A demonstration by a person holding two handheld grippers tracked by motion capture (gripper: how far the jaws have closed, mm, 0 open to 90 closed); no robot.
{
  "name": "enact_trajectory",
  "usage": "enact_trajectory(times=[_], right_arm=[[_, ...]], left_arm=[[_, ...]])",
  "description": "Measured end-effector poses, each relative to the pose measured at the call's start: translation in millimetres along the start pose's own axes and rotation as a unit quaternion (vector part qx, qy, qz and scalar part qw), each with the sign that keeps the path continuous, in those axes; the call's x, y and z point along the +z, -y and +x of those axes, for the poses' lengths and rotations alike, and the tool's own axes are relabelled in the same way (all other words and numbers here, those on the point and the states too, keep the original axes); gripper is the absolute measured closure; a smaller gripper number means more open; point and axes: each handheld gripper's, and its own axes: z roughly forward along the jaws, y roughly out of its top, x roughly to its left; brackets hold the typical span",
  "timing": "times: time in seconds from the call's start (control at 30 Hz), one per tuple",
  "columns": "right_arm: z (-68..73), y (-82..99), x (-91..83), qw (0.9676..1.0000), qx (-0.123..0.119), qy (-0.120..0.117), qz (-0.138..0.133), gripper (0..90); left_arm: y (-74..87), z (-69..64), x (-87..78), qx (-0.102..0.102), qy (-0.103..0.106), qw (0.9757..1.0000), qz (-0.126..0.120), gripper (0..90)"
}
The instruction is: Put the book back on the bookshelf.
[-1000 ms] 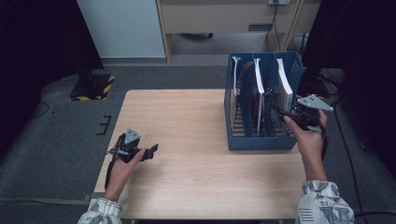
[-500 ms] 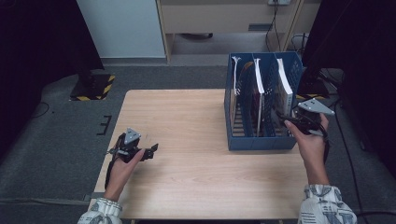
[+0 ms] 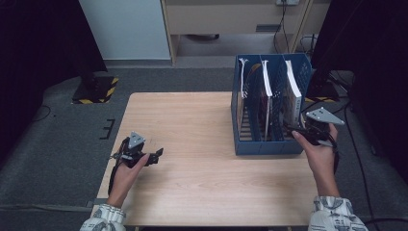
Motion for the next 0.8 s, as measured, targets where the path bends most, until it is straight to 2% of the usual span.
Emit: enact_trajectory(times=[0.5,0.8], right_arm=[[4.8,9.4,-14.5,0.9999,0.012,-0.004,-0.001,8.5],[16.0,14.9,-23.0,0.9996,0.015,-0.02,0.008,8.0]], left_arm=[[-0.3,-0.5,0.2,0.002,0.001,1.0,0.001,6.7],[0.5,1.0,0.4,0.001,0.003,1.0,0.004,6.7]])
